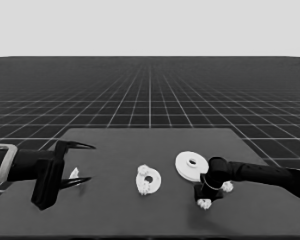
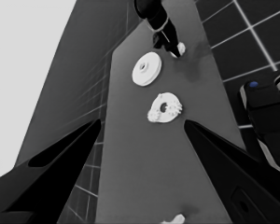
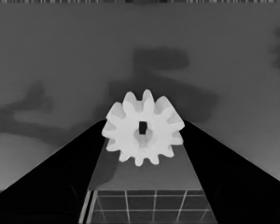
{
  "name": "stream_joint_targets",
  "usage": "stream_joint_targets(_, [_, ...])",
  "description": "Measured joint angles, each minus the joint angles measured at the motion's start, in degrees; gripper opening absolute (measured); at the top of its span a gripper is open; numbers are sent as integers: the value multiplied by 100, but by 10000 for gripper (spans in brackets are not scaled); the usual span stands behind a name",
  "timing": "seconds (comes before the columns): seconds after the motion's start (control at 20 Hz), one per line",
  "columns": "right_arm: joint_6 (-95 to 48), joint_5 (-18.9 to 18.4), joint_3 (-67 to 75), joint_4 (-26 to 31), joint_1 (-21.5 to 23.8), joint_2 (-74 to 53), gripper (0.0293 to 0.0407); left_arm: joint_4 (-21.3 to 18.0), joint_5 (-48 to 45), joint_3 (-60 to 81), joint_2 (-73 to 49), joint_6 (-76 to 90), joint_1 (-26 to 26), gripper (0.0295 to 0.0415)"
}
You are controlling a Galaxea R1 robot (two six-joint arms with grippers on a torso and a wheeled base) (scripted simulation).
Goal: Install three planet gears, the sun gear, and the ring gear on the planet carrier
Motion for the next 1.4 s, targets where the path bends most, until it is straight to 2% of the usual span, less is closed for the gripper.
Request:
stream_joint_targets(0.05, [182, -267, 440, 452, 450, -167, 312, 0, 0, 0, 0, 0, 0, 385])
stream_joint_targets(0.15, [314, -457, 730, 983, 1058, -273, 313, 0, 0, 0, 0, 0, 0, 385])
stream_joint_targets(0.3, [345, -517, 795, 1231, 1319, -296, 312, 0, 0, 0, 0, 0, 0, 385])
stream_joint_targets(0.5, [349, -529, 803, 1289, 1374, -299, 312, 0, 0, 0, 0, 0, 0, 385])
stream_joint_targets(0.55, [977, -721, -208, 1417, 1529, 907, 312, 0, 0, 0, 0, 0, 0, 385])
stream_joint_targets(0.6, [1007, -727, -1098, 1492, 1609, 2073, 312, 0, 0, 0, 0, 0, 0, 385])
stream_joint_targets(0.65, [806, -685, -1831, 1533, 1641, 2725, 312, 0, 0, 0, 0, 0, 0, 385])
stream_joint_targets(0.8, [389, -609, -2888, 1579, 1659, 3438, 312, 0, 0, 0, 0, 0, 0, 385])
stream_joint_targets(1.0, [264, -589, -3169, 1590, 1657, 3595, 312, 0, 0, 0, 0, 0, 0, 385])
stream_joint_targets(1.1, [57, -393, -3518, 1045, 1082, 3699, 312, 0, 0, 0, 0, 0, 0, 385])
stream_joint_targets(1.15, [-7, -335, -3632, 936, 950, 3733, 312, 0, 0, 0, 0, 0, 0, 385])
stream_joint_targets(1.4, [-97, -250, -3798, 796, 802, 3785, 312, 0, 0, 0, 0, 0, 0, 385])
